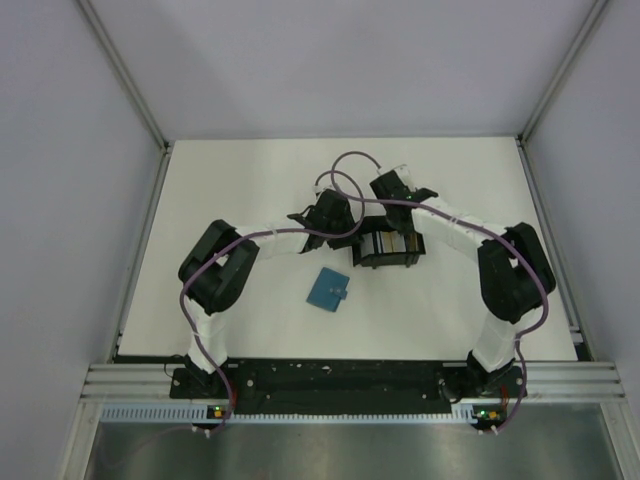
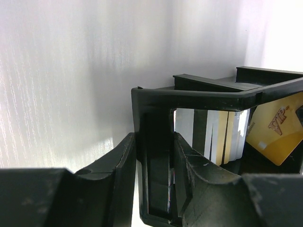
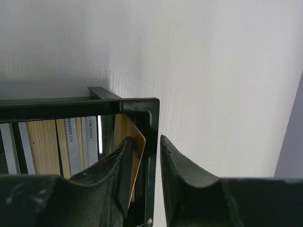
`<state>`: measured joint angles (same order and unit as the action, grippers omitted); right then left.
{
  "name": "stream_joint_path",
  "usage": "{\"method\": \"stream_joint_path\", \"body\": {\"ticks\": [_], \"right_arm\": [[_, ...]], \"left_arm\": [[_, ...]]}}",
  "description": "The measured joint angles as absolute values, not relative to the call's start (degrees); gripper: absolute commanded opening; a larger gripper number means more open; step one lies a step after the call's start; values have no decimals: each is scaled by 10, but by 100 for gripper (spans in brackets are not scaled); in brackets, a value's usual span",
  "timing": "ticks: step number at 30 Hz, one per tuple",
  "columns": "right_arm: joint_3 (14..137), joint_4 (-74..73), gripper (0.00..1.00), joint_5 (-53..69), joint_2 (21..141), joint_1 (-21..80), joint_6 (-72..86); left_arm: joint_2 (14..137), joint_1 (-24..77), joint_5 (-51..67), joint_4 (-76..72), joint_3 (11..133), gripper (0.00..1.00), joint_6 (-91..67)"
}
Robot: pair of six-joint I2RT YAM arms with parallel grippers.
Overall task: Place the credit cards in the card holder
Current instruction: Pick up the credit card from the storage box.
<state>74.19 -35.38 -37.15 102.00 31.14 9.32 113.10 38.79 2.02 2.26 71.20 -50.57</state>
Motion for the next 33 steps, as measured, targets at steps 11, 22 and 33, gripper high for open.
{"method": "stream_joint_path", "body": {"ticks": [11,22,33], "right_arm": [[735,-349,0,-357,1003,312,107],[730,-350,0,-319,1001,313,105],[728,-350,0,-253,1002,313,116]], "left_arm": [[1131,388,21,23,712,0,-505],[1131,388,21,22,712,0,-502],[1130,385,40,16,707,0,-494]]}}
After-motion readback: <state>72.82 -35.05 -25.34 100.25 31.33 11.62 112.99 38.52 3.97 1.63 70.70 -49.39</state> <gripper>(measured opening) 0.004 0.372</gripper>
